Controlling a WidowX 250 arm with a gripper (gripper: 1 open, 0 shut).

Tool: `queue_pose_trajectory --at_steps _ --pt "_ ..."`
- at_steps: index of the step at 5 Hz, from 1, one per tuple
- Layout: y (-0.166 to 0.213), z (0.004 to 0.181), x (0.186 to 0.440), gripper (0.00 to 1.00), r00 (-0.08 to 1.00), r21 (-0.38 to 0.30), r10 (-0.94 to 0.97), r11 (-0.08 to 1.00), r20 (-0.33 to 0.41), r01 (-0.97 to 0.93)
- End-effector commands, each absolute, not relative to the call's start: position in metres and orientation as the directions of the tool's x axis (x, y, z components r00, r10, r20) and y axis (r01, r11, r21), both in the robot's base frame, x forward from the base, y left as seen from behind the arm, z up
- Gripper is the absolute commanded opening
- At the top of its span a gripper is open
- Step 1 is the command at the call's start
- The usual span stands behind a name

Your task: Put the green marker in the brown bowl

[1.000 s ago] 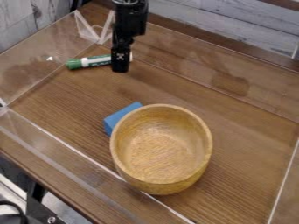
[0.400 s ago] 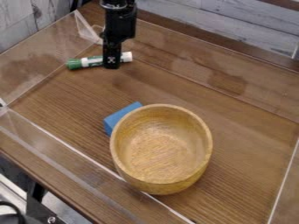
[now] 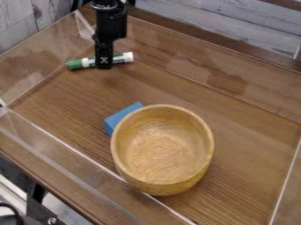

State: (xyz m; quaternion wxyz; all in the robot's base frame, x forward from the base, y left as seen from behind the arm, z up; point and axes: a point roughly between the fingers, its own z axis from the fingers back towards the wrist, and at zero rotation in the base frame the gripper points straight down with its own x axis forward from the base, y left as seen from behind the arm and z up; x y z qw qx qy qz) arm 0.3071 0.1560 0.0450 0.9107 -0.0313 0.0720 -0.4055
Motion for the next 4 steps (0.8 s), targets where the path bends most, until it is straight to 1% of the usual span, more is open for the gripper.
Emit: queue_pose_trajectory --at_steps 1,4 --pt "0.171 0.065 0.318 0.0 0.685 -0.049 -0.723 0.69 -0.086 0.722" --pt "0.187 0.064 0.317 0.0 0.7 -0.06 -0.708 0.706 -0.091 0.706"
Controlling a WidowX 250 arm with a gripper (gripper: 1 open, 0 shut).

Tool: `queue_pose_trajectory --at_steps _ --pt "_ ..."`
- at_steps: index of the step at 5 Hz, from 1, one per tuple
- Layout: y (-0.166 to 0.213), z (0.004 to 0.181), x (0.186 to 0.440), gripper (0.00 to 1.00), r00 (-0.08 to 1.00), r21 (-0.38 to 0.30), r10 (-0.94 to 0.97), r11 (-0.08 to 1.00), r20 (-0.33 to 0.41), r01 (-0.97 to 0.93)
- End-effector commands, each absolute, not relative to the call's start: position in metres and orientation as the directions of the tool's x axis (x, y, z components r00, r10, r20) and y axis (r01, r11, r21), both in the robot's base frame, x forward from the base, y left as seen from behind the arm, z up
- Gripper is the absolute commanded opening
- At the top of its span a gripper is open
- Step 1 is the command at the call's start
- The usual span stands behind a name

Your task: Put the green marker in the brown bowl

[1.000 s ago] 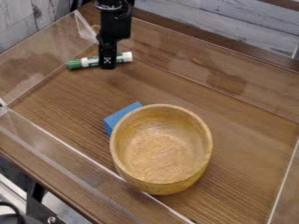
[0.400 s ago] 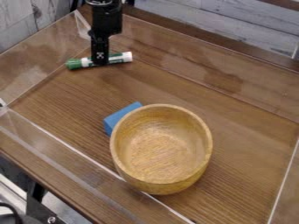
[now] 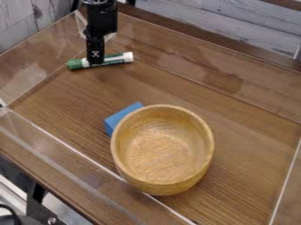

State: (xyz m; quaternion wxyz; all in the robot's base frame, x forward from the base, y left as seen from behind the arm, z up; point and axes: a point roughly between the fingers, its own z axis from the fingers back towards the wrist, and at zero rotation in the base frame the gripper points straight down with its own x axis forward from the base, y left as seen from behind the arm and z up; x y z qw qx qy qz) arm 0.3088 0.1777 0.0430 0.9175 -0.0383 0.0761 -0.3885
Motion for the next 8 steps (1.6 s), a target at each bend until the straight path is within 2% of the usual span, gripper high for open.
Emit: queue_pose_trajectory --at_steps 1,8 --pt "0.1886 0.0611 0.3174 0.0 0.7 -0.063 -0.708 0.706 -0.093 0.706" --pt "0.1929 0.0588 0.3091 0.0 0.72 -0.093 -0.689 0.725 -0.088 0.683"
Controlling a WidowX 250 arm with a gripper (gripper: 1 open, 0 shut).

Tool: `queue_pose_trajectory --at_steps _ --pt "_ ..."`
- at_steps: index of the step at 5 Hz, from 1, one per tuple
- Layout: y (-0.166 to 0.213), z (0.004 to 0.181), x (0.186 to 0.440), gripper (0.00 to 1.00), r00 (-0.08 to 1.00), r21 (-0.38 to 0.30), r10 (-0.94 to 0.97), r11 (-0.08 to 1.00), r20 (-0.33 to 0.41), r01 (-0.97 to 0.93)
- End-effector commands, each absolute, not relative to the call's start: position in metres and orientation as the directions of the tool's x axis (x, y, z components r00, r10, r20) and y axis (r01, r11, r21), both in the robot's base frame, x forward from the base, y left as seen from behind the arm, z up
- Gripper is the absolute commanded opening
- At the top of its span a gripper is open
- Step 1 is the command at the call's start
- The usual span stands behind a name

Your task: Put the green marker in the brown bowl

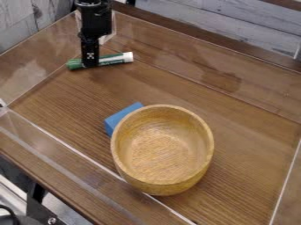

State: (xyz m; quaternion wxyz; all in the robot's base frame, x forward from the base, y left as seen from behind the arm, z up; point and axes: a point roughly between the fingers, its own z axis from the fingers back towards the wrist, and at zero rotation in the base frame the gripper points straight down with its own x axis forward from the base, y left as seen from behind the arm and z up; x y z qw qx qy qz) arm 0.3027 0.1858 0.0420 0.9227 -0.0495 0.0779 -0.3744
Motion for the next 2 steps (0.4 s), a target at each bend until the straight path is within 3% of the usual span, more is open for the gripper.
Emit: queue_pose_trajectory --at_steps 1,2 --pt "0.1932 0.0571 0.3084 0.0 0.722 -0.098 -0.686 0.727 -0.087 0.68" --pt "0.1934 0.0549 0.3079 0.0 0.724 -0.102 -0.685 0.729 -0.085 0.677"
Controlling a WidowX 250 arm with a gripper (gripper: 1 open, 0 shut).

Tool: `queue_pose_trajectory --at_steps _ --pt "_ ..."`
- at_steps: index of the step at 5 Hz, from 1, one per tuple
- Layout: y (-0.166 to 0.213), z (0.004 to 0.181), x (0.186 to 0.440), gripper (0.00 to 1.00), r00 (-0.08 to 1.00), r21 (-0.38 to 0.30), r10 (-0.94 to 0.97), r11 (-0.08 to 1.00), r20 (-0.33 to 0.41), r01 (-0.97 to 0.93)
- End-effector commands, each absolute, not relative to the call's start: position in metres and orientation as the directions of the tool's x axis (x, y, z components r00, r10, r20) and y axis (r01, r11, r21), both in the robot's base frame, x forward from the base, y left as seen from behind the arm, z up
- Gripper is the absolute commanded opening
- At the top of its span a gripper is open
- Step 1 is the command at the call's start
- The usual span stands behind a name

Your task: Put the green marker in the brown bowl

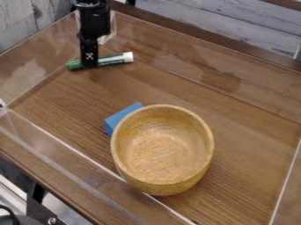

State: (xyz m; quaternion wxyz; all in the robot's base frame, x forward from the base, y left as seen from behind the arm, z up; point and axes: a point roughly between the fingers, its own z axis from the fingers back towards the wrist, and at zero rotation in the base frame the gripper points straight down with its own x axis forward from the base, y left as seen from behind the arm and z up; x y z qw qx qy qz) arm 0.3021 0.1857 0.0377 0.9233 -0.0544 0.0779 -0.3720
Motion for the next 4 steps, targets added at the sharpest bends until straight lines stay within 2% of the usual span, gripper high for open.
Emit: queue_pose_trajectory --at_steps 1,4 --pt "0.1938 0.0545 0.3066 0.0 0.728 -0.106 -0.68 0.733 -0.083 0.672" --pt "0.1939 0.0597 0.3006 0.0 0.744 -0.114 -0.664 0.746 -0.072 0.656"
